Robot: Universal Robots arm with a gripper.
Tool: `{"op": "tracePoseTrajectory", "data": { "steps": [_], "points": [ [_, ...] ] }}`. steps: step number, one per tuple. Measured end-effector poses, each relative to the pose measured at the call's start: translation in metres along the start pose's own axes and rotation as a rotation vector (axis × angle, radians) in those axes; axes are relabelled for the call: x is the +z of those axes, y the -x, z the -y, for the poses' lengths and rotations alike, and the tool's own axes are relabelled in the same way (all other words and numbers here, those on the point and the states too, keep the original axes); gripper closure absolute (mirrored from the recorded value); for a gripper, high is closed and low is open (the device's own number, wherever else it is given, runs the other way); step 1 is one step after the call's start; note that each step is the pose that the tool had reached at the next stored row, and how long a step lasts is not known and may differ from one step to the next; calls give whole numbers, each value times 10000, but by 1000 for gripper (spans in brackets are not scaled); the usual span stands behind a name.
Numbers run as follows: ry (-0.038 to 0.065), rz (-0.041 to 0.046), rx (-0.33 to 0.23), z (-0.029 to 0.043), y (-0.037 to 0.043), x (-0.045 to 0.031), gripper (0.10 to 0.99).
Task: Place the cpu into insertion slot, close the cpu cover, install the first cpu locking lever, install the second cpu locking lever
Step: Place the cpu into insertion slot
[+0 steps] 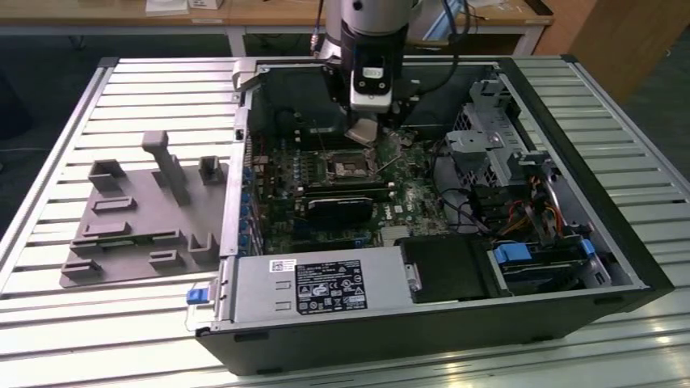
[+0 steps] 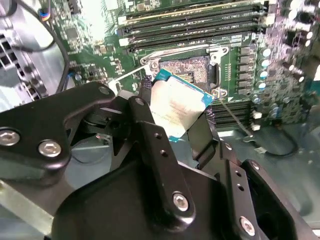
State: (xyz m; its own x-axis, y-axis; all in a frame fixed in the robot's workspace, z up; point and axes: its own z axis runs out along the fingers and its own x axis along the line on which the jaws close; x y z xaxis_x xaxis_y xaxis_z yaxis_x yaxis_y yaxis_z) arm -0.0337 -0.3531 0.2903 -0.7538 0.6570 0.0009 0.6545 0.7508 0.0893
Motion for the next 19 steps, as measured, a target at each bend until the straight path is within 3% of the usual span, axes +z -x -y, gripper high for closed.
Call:
{"op": "tracePoseTrajectory", "data": {
  "steps": [19],
  "points": [
    [4, 309, 3446, 10, 0, 110, 549]
  ]
}}
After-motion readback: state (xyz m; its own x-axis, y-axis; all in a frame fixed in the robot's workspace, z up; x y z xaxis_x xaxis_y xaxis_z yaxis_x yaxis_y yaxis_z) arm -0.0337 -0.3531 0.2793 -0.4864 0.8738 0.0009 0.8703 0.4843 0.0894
